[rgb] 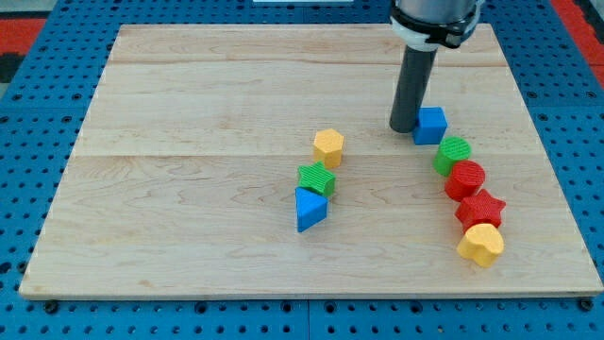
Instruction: Move the blue cube above the green circle
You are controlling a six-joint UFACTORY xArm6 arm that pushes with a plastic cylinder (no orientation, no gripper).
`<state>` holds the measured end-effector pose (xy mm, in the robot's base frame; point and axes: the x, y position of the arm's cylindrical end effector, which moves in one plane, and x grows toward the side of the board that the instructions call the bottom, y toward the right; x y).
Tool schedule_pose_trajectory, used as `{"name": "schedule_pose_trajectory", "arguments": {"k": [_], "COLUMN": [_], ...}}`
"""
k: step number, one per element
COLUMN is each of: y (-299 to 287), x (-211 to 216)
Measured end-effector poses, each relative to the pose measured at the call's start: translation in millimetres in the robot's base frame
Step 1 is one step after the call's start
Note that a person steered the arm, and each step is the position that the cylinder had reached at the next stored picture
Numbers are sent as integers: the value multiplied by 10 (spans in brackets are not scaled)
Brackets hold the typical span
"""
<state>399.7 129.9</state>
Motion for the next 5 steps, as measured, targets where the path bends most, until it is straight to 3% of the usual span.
{"name": "schedule_pose_trajectory", "arguments": {"k": [2, 3, 4, 5], "y": [187, -320, -586, -1097], "x": [34, 145, 719, 778]}}
